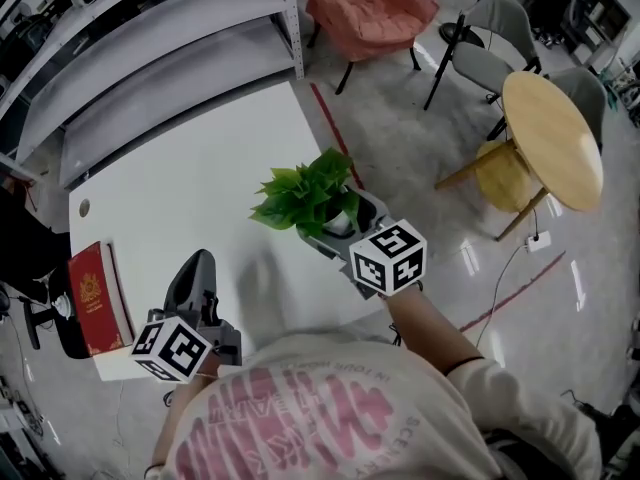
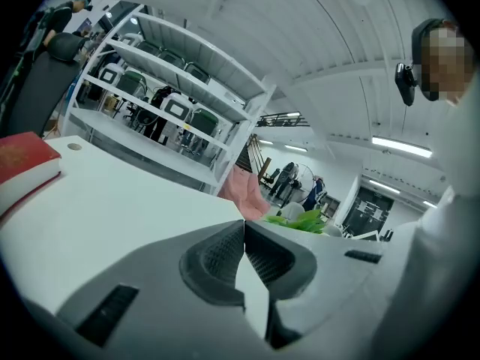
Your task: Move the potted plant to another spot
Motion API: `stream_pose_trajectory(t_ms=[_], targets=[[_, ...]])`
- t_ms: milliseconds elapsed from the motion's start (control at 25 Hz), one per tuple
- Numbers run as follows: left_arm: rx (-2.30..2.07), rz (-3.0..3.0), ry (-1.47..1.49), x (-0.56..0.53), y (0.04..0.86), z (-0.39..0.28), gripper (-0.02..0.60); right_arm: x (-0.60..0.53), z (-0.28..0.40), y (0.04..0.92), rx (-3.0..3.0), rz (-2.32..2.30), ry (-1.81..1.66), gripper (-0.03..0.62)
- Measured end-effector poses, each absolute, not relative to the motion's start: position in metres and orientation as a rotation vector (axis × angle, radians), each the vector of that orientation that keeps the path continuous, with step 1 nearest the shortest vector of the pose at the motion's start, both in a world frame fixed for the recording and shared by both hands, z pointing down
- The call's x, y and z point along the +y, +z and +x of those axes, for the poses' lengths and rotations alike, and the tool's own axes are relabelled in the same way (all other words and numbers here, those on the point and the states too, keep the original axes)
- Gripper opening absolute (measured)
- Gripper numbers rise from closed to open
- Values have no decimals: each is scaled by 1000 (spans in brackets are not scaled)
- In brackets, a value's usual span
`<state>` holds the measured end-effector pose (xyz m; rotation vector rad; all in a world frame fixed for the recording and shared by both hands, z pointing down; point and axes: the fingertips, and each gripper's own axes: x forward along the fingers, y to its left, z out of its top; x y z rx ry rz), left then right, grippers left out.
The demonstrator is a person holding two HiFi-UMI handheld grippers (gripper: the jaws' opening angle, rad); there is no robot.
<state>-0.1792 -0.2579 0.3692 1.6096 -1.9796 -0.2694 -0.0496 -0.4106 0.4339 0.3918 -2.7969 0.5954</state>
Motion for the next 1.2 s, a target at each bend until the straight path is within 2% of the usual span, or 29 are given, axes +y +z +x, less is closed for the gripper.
stream_pose_trajectory(t_ms=[720, 1200], targets=[[-1919, 1705, -104, -280, 355, -170, 5, -401, -46, 428, -2823, 354, 585, 494], [-1848, 1771, -134, -307, 354, -168, 5, -398, -48, 426, -2791, 335, 527, 492]])
